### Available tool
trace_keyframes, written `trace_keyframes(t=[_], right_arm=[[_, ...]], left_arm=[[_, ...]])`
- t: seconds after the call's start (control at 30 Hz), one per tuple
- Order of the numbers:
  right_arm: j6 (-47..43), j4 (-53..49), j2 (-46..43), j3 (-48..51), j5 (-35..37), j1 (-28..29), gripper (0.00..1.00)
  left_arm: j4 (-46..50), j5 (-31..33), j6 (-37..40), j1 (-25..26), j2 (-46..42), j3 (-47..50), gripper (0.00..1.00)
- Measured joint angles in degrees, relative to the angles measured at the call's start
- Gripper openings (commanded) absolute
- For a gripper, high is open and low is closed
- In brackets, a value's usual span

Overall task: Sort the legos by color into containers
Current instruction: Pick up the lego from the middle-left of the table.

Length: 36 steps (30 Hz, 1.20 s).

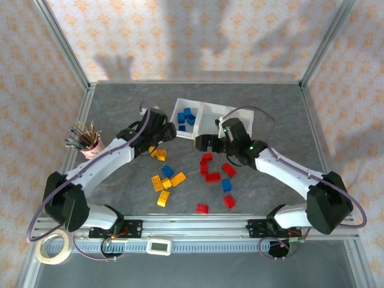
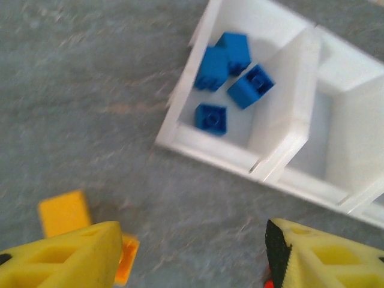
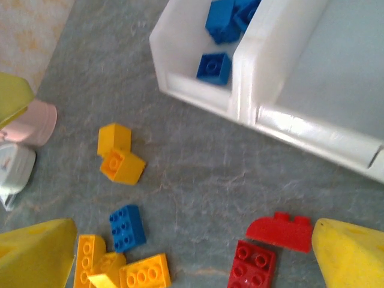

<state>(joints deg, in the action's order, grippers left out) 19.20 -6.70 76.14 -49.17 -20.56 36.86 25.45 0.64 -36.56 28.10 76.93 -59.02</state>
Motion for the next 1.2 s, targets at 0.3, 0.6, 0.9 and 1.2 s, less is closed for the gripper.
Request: trace_keyframes(t=[0.3,0.6,0.9,1.2], right_arm=[[1.1,4.5,0.5,7.4,1.5,6.9,1.0],[4.2,8.2,1.3,10.3,3.6,9.6,1.0],[4.2,8.4,1.4,10.3,7.3,9.6,1.0],[4.2,8.5,1.8,10.3,8.0,9.6,1.0]], left_arm=[[4.9,-0.1,-5.8,0.0,-8.3,13.5,0.71],[4.4,-2.3,-9.1,1.8,-5.4,17.1,0.72],[1.6,-3.3,-9.7,5.0,4.1,16.3,0.72],[-1.4,-3.7,-9.2,6.1,9.6,14.1,0.66]])
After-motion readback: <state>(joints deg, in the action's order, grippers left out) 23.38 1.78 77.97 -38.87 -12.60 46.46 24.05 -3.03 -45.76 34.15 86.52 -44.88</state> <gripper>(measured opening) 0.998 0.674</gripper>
